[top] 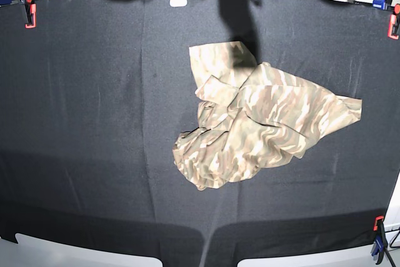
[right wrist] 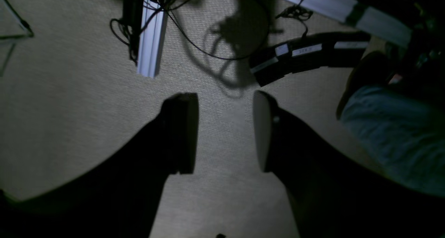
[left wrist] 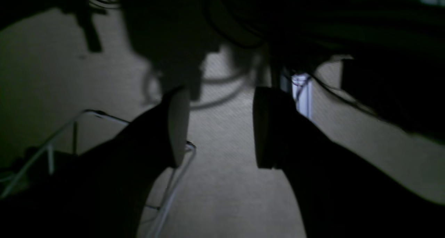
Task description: Layout the t-shirt on the table in an organized manner, then fold the t-shirt properly
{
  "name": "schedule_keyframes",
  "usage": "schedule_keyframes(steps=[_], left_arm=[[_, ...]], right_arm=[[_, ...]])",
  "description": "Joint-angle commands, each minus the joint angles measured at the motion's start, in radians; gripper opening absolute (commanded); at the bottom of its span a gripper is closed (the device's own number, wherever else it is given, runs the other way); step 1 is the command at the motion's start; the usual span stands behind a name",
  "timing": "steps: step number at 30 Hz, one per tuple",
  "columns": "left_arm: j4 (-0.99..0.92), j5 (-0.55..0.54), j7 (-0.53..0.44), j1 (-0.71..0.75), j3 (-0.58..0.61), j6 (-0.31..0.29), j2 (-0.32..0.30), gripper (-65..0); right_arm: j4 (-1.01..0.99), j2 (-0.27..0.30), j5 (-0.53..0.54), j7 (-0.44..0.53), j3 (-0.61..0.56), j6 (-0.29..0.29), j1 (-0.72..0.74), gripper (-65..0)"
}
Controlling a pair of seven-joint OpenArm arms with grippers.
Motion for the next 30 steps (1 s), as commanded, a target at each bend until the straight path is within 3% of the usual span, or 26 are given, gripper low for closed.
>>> schedule_keyframes(steps=[1,9,16,24,27,30], left_arm=[[0.015,-0.005,-0.007,0.023,0.0,0.004,-0.011,-37.1],[0.257,-0.092,0.0,0.156,-0.006,0.005,-0.049,-37.1],[0.561,-0.094,0.112,0.338,-0.123,0.051,-0.053,-37.1],[0.789,-0.094,0.119,0.515,-0.24,0.05,-0.053,-37.1],[0.86,-0.094,0.169,0.551,-0.248,0.05,-0.053,-37.1],[0.949,-0.094,0.29,0.57,-0.248,0.05,-0.053,-37.1]], right_arm=[[0.034,0.013,0.007,0.01,0.028,-0.003,-0.04,-39.6],[0.264,0.023,0.051,0.009,0.253,0.004,-0.208,-39.6],[0.361,0.023,0.048,-0.008,0.401,0.005,-0.267,-39.6],[0.496,0.023,0.048,-0.013,0.438,0.05,-0.375,-39.6],[0.553,0.023,0.048,-0.023,0.438,0.05,-0.4,-39.6],[0.606,0.024,0.048,-0.036,0.438,0.05,-0.413,-39.6]])
